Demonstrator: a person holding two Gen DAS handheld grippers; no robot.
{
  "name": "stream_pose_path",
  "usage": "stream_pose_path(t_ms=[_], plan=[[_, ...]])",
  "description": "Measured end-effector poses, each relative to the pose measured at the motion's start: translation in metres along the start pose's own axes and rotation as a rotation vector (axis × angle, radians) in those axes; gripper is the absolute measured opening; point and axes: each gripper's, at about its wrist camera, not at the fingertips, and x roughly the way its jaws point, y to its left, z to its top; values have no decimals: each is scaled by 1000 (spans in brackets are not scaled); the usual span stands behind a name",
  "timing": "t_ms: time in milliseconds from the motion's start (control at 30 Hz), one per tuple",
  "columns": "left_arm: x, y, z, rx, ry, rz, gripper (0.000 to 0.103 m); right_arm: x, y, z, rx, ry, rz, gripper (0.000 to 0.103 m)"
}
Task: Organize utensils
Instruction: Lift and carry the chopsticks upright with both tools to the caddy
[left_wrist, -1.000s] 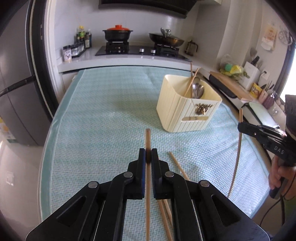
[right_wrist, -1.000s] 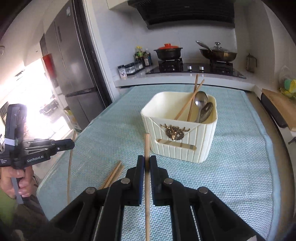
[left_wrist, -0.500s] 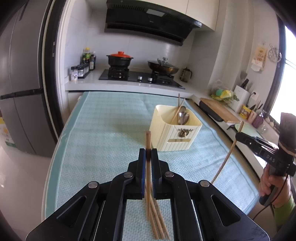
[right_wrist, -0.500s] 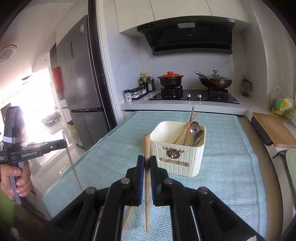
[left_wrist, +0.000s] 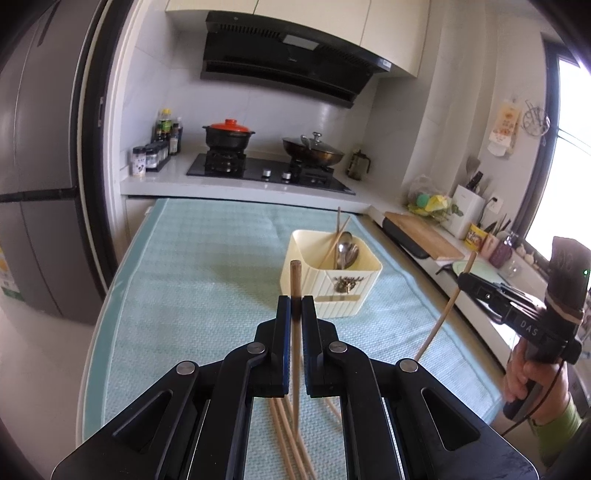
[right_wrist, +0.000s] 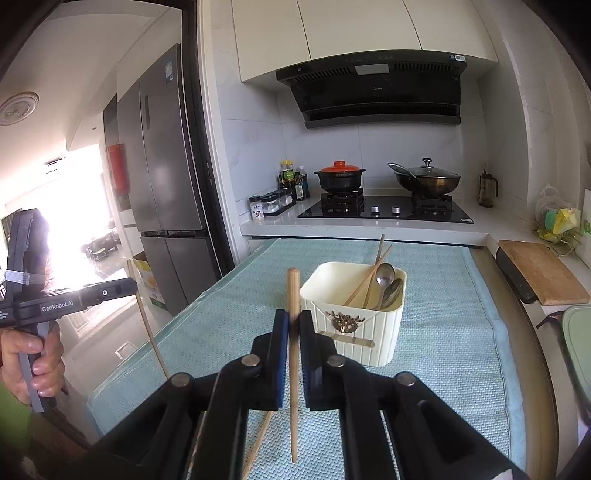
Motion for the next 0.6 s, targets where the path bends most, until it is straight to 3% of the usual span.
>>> stream_pose_path(t_ms=[600], plan=[[15,-9,34,-12,-27,-57,3,2,-20,16,1,-1,-61,6]])
